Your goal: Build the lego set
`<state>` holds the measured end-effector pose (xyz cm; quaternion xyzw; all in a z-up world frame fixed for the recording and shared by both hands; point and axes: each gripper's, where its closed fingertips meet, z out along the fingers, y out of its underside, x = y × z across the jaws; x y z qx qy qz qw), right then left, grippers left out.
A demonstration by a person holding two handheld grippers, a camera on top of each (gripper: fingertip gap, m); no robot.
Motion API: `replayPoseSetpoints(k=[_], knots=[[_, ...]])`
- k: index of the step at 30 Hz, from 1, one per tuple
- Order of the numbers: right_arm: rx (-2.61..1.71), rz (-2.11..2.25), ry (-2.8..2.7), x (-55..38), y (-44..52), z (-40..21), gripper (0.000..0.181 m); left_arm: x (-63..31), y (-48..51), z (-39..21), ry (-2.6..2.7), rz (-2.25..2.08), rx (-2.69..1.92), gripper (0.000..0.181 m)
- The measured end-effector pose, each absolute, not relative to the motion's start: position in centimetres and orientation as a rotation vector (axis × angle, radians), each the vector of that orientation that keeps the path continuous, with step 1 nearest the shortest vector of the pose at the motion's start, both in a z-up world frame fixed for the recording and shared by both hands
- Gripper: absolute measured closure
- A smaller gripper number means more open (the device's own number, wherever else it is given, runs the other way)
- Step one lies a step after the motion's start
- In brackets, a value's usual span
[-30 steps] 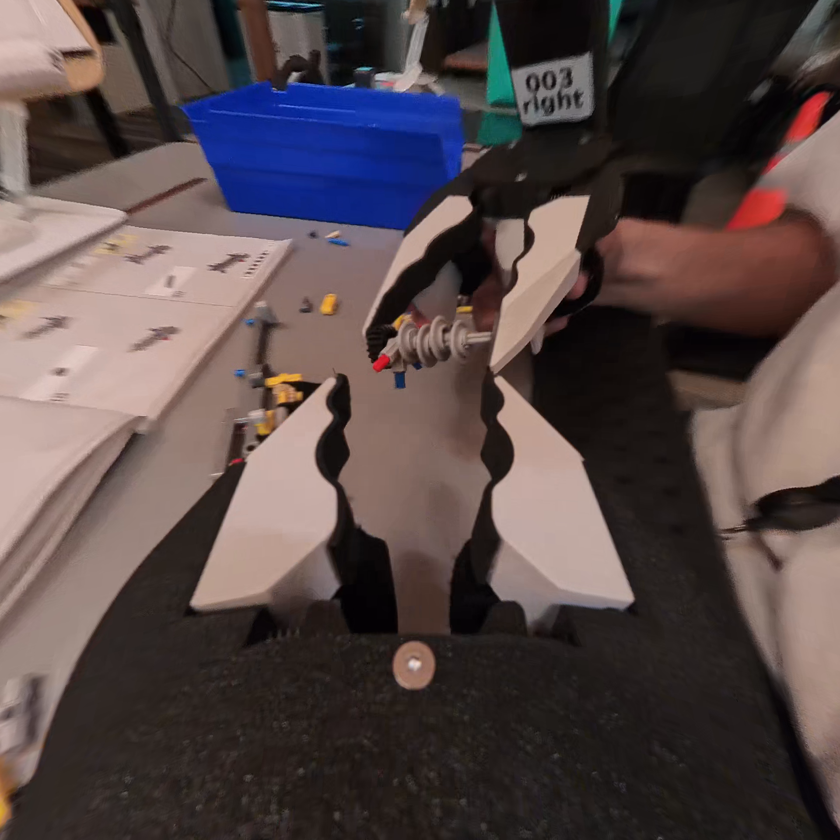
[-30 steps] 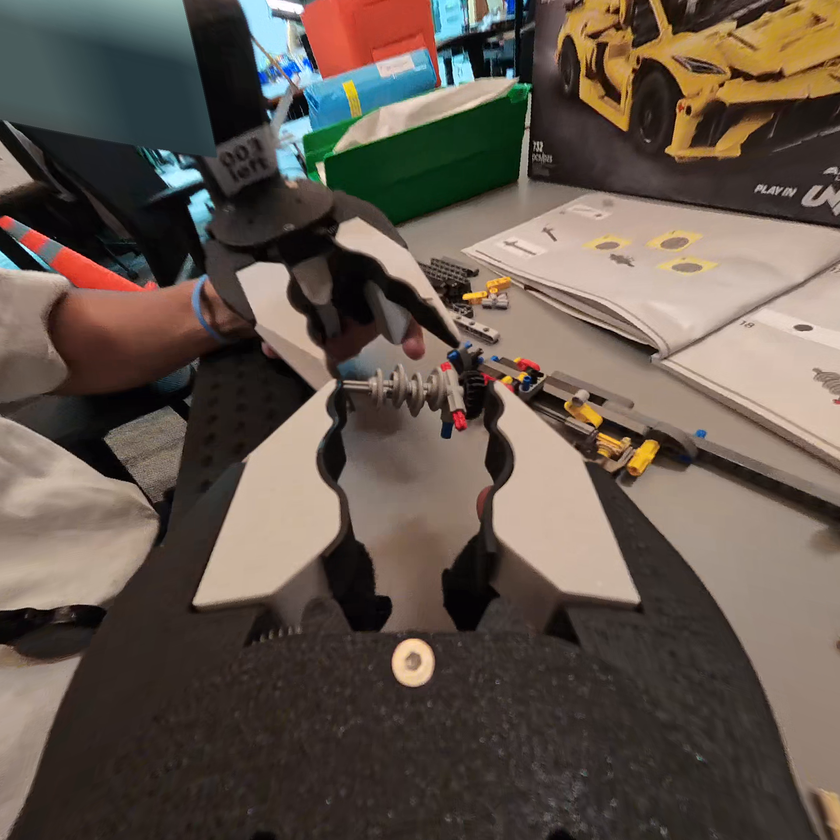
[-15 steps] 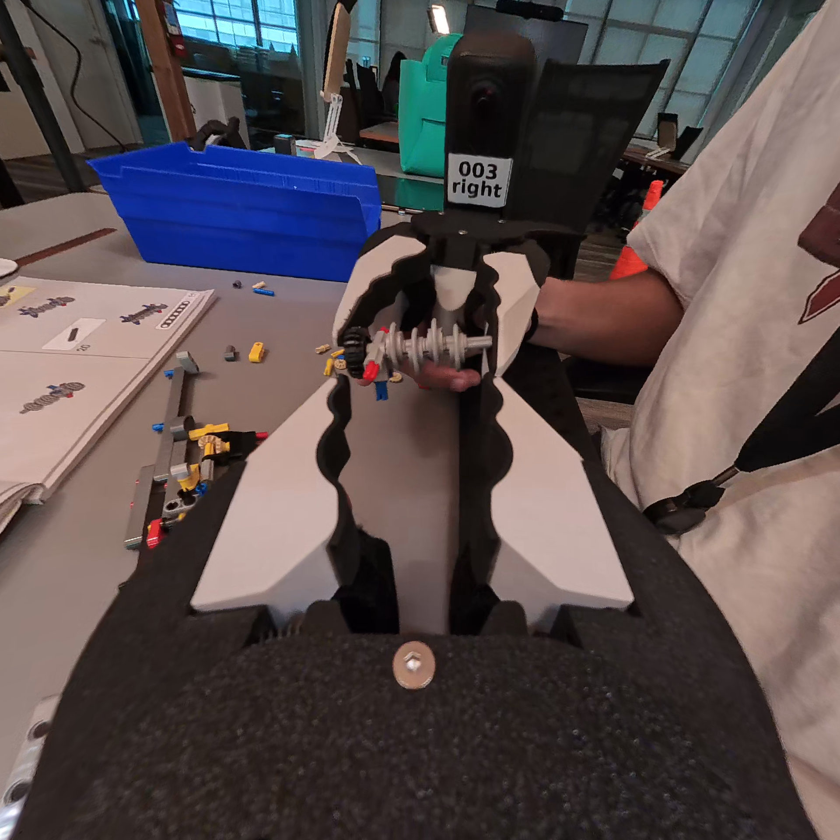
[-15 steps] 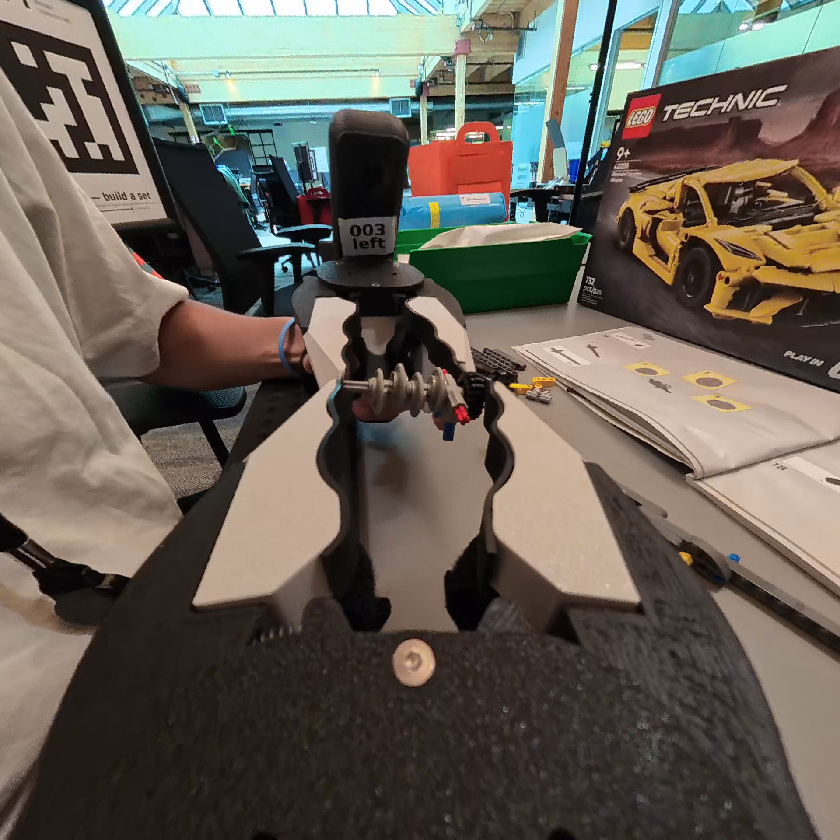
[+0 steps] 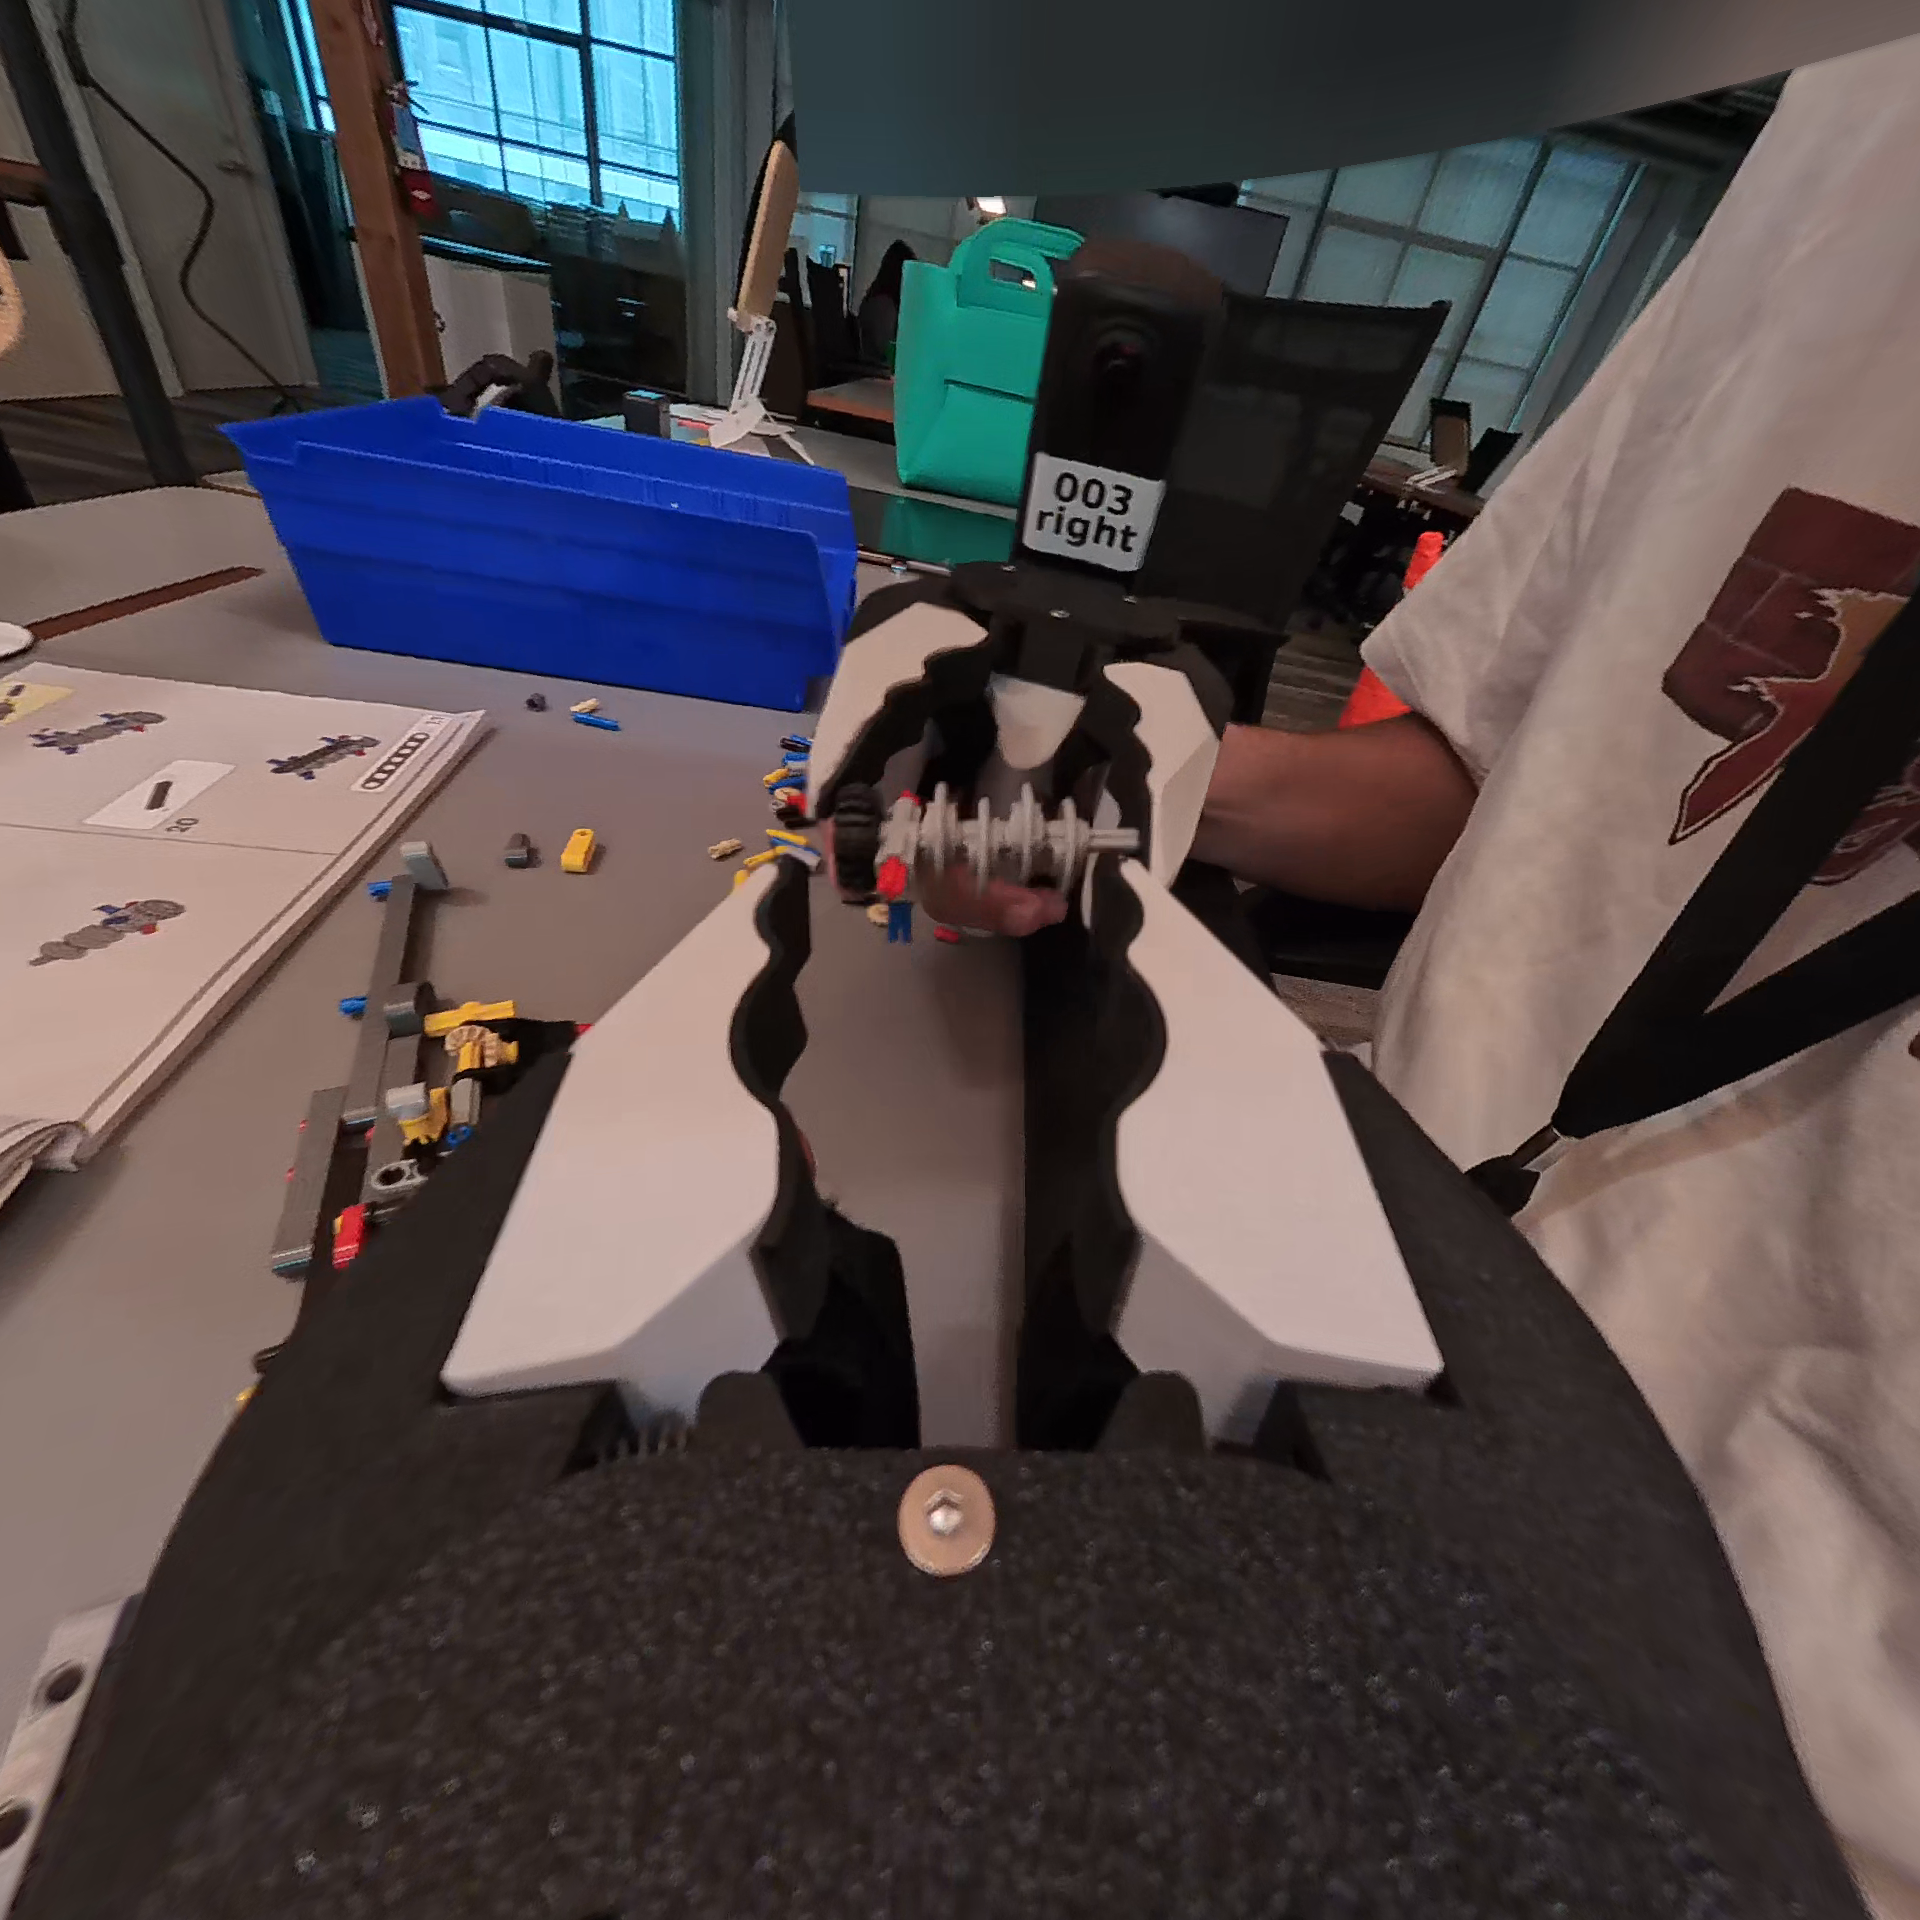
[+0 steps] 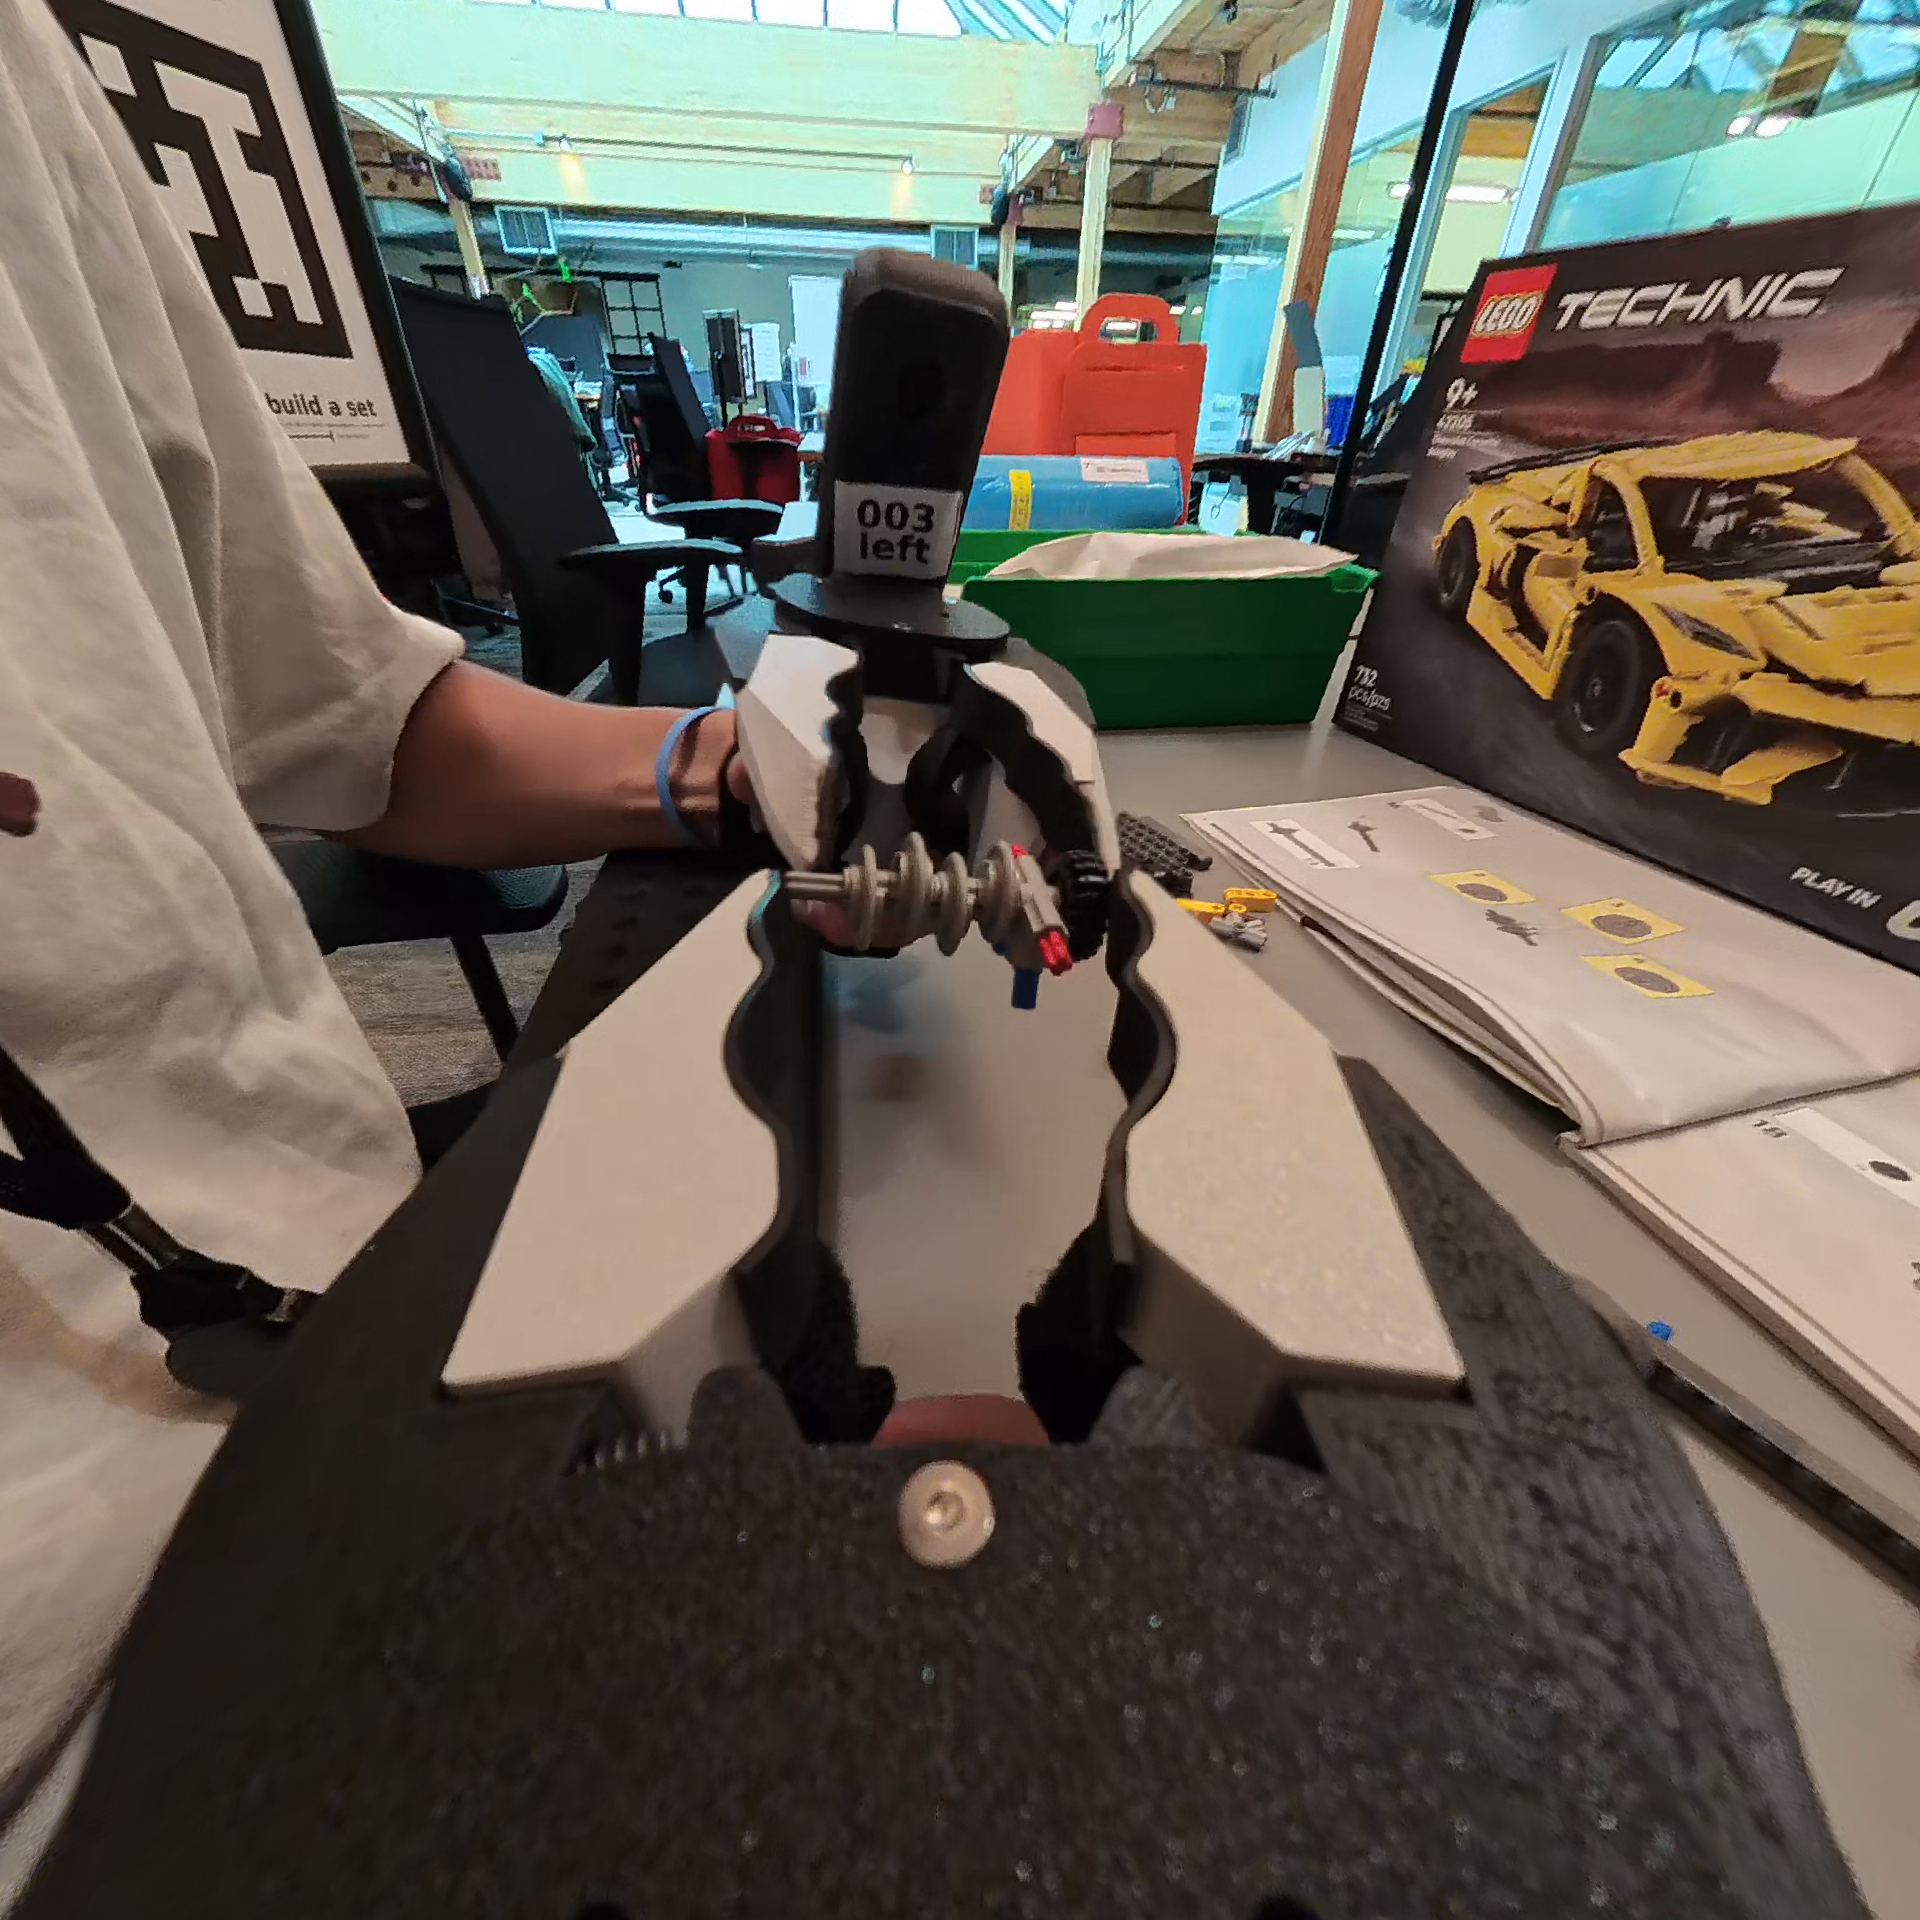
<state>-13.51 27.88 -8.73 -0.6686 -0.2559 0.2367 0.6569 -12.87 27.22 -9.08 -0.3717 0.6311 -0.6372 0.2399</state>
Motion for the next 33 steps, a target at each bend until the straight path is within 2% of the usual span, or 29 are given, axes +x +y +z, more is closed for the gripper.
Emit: replayPoseSetpoints(k=[4, 22, 33], knots=[[-1.509, 0.498, -0.629, -14.0, 27.6, -9.0, 0.121, -13.1, 26.9, -9.2, 1.749, -1.744, -0.991, 0.136], [-1.573, 0.512, -0.62, -13.9, 27.9, -9.9, 0.12, -13.0, 27.2, -9.4, 1.745, -1.676, -0.983, 0.137], [-1.524, 0.37, -0.728, -14.3, 27.5, -9.9, 0.122, -13.3, 26.6, -9.7, 1.783, -1.692, -0.979, 0.135]])
